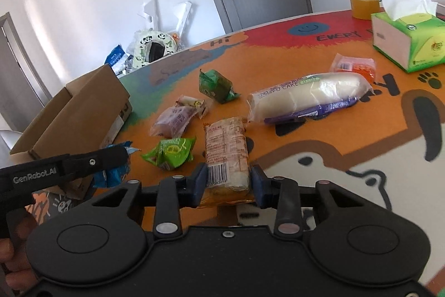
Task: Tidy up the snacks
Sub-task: 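Grasp the bread roll pack with the right tool while the left tool holds the blue packet, then carry both held snacks over the cardboard box and open both tools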
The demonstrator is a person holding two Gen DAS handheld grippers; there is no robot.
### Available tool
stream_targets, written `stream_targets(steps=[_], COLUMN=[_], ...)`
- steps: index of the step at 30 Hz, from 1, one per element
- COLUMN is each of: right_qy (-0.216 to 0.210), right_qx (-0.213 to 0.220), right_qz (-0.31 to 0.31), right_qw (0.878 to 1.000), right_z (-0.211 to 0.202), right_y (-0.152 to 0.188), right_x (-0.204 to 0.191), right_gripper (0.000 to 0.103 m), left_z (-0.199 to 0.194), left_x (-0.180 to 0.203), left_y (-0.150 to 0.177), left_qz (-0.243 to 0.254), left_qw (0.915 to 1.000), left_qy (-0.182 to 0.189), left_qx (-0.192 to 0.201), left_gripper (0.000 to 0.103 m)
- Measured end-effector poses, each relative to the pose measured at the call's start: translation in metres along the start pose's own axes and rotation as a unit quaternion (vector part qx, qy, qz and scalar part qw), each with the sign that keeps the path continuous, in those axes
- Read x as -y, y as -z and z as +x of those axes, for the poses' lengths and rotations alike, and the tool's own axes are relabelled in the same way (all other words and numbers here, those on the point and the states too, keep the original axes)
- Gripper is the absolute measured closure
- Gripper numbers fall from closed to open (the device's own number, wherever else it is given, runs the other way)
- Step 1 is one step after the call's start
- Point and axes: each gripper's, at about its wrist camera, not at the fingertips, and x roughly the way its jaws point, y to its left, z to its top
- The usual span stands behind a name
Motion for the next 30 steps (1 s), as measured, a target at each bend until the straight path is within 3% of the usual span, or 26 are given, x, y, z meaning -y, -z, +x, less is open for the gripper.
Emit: stream_targets(steps=[3, 6, 14, 16, 17, 30], right_qy=[0.004, 0.012, 0.025, 0.039, 0.045, 0.024], right_qx=[0.005, 0.011, 0.008, 0.007, 0.006, 0.046], right_qz=[-0.009, -0.021, -0.042, -0.056, -0.06, -0.032], right_qw=[1.0, 1.0, 0.999, 0.998, 0.997, 0.998], right_z=[-0.006, -0.002, 0.016, 0.018, 0.019, -0.016], right_y=[-0.001, -0.001, -0.001, -0.002, -0.002, -0.009], right_x=[-0.004, -0.008, -0.017, -0.021, -0.023, -0.026], right_gripper=[0.065, 0.053, 0.053, 0.065, 0.066, 0.067], left_z=[-0.003, -0.003, 0.004, 0.003, 0.002, -0.029], left_x=[0.0, -0.004, -0.009, -0.009, -0.009, -0.001], left_y=[0.001, 0.003, 0.002, 0.002, 0.002, -0.011], left_qz=[0.001, -0.002, -0.009, -0.01, -0.01, 0.002], left_qw=[1.0, 1.0, 0.9999, 0.9999, 0.9999, 0.9994], left_qy=[0.002, 0.004, 0.003, 0.006, 0.007, 0.012], left_qx=[0.004, 0.003, -0.004, -0.003, -0.002, 0.031], left_gripper=[0.079, 0.079, 0.079, 0.079, 0.079, 0.079])
